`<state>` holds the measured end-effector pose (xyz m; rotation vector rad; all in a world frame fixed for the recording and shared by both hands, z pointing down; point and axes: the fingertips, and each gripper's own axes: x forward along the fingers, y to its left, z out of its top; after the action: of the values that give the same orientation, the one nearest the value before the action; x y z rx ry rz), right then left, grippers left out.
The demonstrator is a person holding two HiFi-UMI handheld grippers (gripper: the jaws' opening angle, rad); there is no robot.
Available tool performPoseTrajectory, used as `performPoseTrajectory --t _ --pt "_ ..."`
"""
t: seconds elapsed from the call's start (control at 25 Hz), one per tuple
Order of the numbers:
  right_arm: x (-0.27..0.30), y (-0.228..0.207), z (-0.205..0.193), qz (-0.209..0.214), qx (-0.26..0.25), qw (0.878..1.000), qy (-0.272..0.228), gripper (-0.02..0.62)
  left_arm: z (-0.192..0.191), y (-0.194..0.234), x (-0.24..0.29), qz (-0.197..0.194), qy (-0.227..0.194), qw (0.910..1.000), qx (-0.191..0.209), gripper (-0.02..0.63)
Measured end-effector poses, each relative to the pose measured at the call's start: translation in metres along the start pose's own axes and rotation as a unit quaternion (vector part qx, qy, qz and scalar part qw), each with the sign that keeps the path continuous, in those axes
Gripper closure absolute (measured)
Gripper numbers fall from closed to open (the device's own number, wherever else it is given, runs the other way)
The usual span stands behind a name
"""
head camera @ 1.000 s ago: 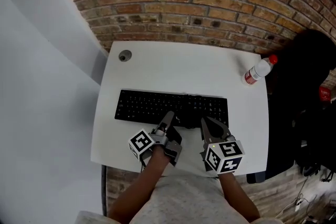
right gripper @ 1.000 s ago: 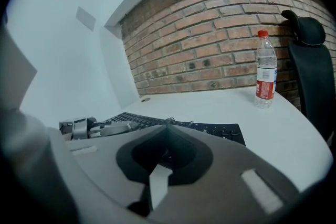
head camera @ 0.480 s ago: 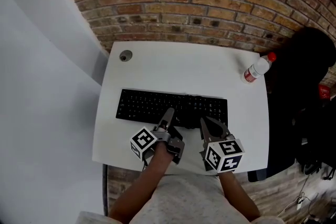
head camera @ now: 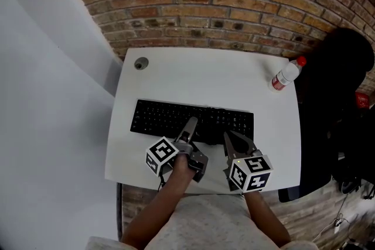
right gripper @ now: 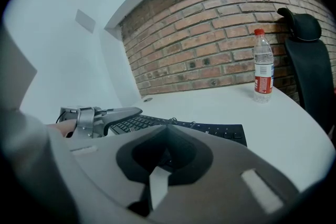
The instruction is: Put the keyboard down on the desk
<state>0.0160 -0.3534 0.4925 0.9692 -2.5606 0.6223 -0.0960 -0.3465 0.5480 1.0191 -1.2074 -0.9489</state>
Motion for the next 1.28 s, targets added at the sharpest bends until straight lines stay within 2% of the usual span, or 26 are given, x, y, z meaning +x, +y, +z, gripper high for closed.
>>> performPoseTrajectory --t 0.2,0.56,0.76,1.04,1.16,1.28 --pt "-0.003 0.001 0.000 0.001 0.002 1.000 -0.001 0.586 -0.005 -0.003 -0.001 0.013 0.014 0.9997 0.018 0.179" --pt "-0.008 0.007 -0.003 -0.001 0.009 1.000 -0.005 0.586 -0.011 0.003 -0.017 0.018 0.032 0.9993 -0.003 0.179" --pt "-0.016 0.018 -0.004 -0.007 0.013 1.000 -0.014 0.586 -0.014 0.002 -0.033 0.013 0.047 0.9987 0.013 0.195" --pt "-0.035 0.041 -0.005 -0.018 0.010 0.999 -0.032 0.586 -0.019 -0.015 -0.062 -0.016 0.079 0.9924 0.093 0.336" --pt "-0.045 0.053 -0.003 -0.023 0.007 0.999 -0.043 0.586 -0.020 -0.024 -0.075 -0.028 0.089 0.9855 0.142 0.396" --pt "-0.054 0.065 0.000 -0.026 0.003 0.998 -0.054 0.586 -0.018 -0.033 -0.090 -0.037 0.097 0.9743 0.200 0.439"
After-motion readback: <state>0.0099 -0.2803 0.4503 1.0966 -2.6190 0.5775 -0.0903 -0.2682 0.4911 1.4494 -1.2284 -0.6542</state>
